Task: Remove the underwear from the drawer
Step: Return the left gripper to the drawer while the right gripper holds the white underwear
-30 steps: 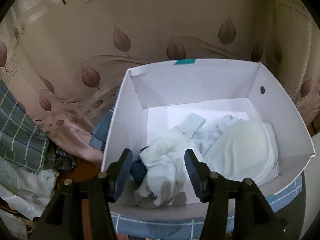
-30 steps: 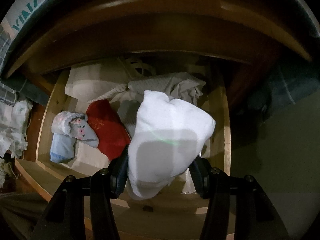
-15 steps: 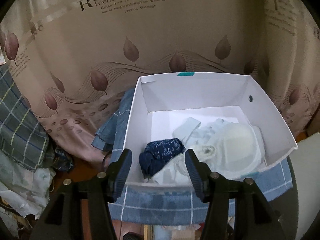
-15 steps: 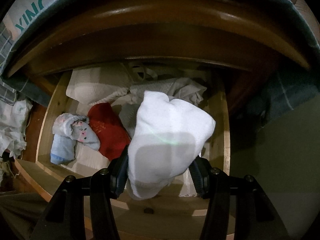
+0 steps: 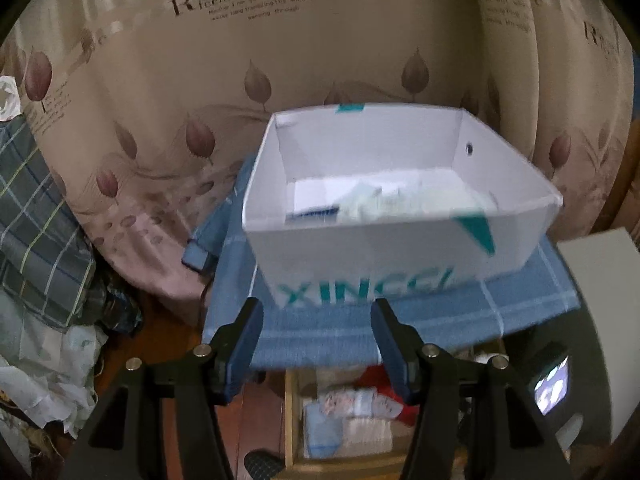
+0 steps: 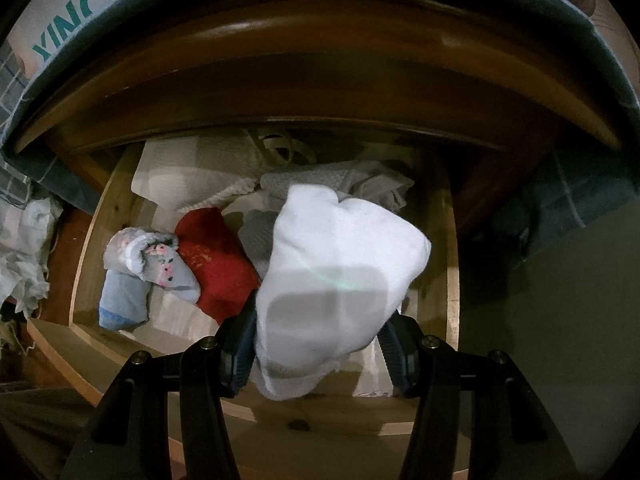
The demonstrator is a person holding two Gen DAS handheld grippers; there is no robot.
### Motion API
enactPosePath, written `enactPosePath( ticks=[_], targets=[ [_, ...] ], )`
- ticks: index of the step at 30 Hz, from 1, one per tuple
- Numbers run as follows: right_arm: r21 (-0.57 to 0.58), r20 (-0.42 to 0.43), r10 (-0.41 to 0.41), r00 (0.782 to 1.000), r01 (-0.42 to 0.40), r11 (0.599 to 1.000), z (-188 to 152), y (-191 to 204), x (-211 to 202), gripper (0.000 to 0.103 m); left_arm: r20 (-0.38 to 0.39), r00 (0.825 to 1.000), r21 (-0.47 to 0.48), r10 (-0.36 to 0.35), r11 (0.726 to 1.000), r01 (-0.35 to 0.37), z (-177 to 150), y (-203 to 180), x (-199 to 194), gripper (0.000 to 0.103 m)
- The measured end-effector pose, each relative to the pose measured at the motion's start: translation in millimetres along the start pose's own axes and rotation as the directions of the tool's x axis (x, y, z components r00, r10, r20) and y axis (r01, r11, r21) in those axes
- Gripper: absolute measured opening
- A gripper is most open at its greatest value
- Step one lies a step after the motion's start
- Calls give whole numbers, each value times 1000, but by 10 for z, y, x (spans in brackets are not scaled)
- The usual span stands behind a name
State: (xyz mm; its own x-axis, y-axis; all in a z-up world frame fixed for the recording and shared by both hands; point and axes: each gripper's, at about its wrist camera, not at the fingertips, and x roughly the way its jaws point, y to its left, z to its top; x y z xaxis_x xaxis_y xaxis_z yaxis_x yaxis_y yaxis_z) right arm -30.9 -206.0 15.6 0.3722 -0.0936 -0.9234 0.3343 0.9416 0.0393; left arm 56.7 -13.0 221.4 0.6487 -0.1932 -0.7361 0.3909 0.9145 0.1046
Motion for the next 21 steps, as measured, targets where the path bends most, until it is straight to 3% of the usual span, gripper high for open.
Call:
enactPosePath(
  ticks=[9, 14, 21],
  targets=[
    [5, 1, 0, 1000, 0, 1000, 0, -23, -2, 51, -82, 994, -18, 76, 997, -78, -753, 14, 461, 58],
    [6, 4, 7, 1000, -7, 1000, -9, -23, 2, 51, -139, 989, -65, 53, 996, -62, -1086, -37, 779, 58],
    [-12, 17, -4, 1000, 5, 1000, -1, 37, -10, 51, -155, 981, -58, 115, 990, -125, -1235, -16, 992, 58]
  ],
)
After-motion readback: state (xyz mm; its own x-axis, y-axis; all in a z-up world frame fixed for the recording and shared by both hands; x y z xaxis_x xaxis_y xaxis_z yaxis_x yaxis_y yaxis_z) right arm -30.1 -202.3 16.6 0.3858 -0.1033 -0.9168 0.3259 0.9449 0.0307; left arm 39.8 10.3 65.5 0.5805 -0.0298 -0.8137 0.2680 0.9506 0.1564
